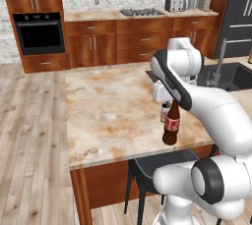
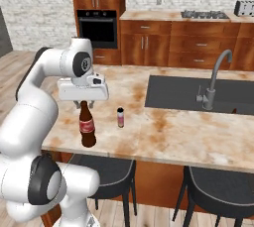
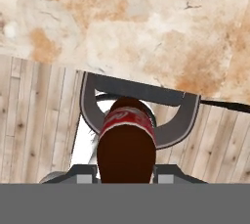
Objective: Place the large bottle from the dining counter next to the other large bottle outside the sink, and place the small bottle from the dining counter next to the other small bottle inside the sink.
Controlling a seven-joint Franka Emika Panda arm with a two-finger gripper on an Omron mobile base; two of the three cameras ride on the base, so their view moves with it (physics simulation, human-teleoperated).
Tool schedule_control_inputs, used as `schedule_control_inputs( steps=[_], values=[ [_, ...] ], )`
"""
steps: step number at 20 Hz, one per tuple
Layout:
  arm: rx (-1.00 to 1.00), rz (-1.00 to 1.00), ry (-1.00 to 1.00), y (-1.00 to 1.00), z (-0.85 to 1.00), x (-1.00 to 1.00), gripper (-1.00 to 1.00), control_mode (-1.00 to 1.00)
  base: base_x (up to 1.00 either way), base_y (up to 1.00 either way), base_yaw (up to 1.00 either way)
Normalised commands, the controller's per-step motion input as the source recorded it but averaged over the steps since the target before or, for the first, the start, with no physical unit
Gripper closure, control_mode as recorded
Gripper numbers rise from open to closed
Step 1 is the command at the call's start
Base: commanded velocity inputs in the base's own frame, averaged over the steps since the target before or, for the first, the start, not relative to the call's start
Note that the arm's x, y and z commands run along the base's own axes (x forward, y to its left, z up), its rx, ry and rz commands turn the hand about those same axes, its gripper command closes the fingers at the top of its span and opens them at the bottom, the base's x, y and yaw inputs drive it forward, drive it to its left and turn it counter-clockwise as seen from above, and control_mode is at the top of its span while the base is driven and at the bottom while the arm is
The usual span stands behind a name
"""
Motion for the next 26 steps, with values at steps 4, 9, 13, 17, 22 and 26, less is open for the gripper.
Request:
schedule_control_inputs(
  steps=[4,9,13,17,22,26],
  values=[
    [0.00,0.00,0.00,0.00,0.00,0.00,1.00,1.00,-0.29,0.73,-0.03],
    [0.00,0.00,0.00,0.00,0.00,0.00,1.00,1.00,-0.11,1.00,-0.12],
    [0.00,0.00,0.00,0.00,0.00,0.00,1.00,1.00,0.00,1.00,-0.19],
    [0.00,0.00,0.00,0.00,0.00,0.00,1.00,1.00,0.01,1.00,-0.27],
    [0.00,0.00,0.00,0.00,0.00,0.00,1.00,1.00,0.36,1.00,-0.53],
    [0.00,0.00,0.00,0.00,0.00,0.00,1.00,1.00,0.56,1.00,-0.63]
  ],
)
